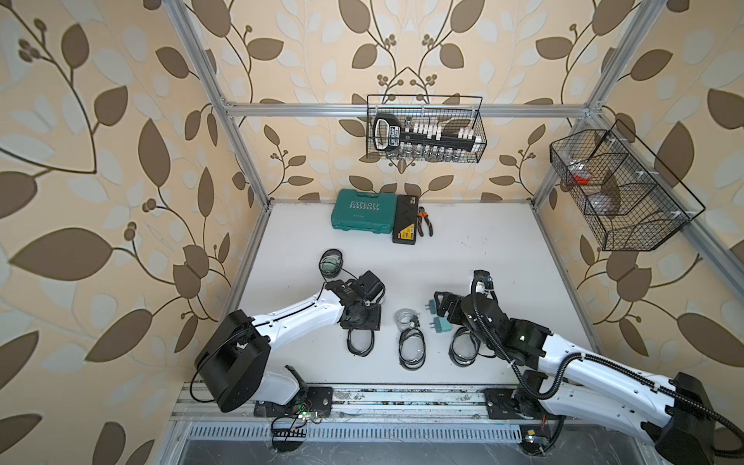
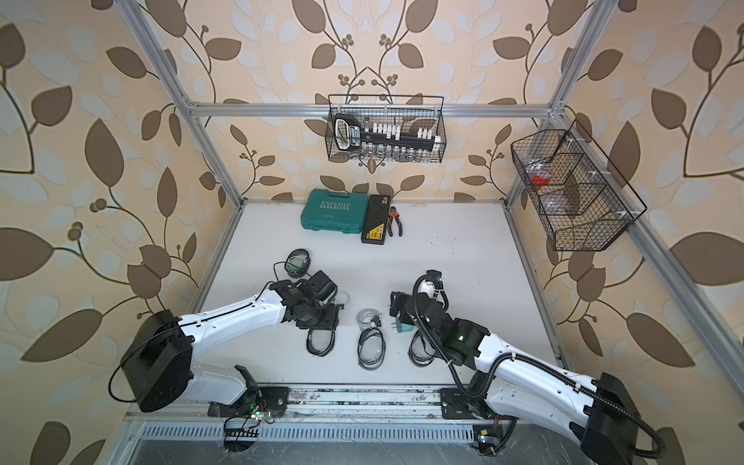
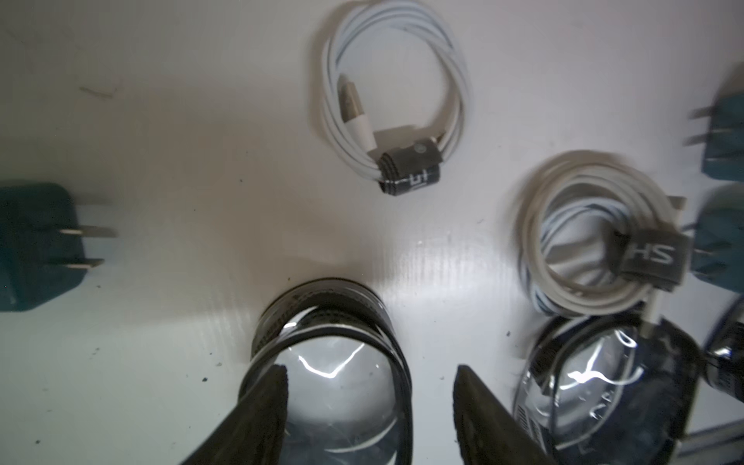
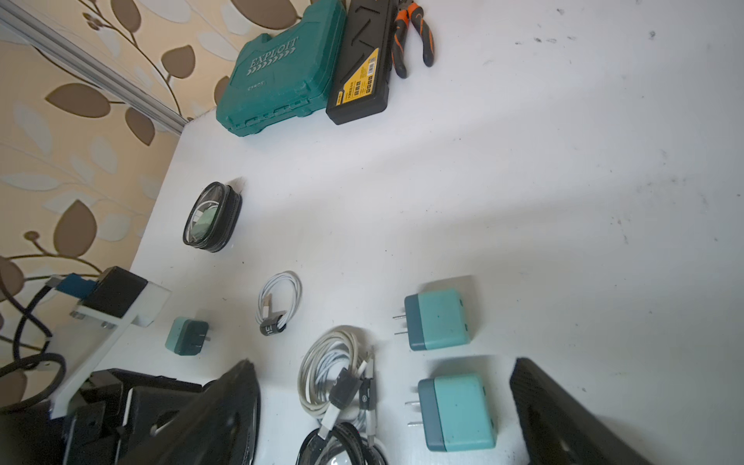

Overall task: Pack away charging kits
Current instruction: Pick up the storage bag at the center of the board.

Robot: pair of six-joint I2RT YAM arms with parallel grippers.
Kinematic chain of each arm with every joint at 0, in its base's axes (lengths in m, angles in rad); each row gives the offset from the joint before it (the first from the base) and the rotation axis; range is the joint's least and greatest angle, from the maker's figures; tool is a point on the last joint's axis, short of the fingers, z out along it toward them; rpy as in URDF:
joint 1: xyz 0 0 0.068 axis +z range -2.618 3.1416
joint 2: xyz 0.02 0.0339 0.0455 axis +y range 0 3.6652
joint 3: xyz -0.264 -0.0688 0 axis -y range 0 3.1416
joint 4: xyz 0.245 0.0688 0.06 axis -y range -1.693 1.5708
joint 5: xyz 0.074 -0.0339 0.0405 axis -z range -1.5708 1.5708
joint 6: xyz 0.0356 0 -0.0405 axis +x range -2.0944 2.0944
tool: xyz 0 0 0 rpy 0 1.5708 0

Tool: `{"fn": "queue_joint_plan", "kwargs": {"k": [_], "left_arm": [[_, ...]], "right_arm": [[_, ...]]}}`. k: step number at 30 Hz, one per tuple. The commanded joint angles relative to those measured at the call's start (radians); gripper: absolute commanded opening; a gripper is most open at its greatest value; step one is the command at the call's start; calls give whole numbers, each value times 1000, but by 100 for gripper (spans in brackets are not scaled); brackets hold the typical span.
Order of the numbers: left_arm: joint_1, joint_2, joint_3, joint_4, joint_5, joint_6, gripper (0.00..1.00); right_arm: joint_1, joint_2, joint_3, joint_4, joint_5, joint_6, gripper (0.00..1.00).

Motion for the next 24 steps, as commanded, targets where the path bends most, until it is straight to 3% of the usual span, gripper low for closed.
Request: {"fn": "queue_joint_plan", "kwargs": {"k": [1,6,10,16,24], "left_arm": [[-23,28,4,-27,-92,16,66],[-41,68,6,-8,-69,29,70],[-84,82,26,-38,-119,9,78],[-127,2,16,-108,-251,-40,75],[-202,-61,-24,-130,-290,-92,73]], "right_arm": [[-3,-21,-23,-26,17,24,96],[-3,-14,-24,-21,-4,22,95],[-2,12,-18,-18,-39,19,93],[-2,37,-16,-18,-44,30,91],[-3,56,6,-23,-38,20,91]]}}
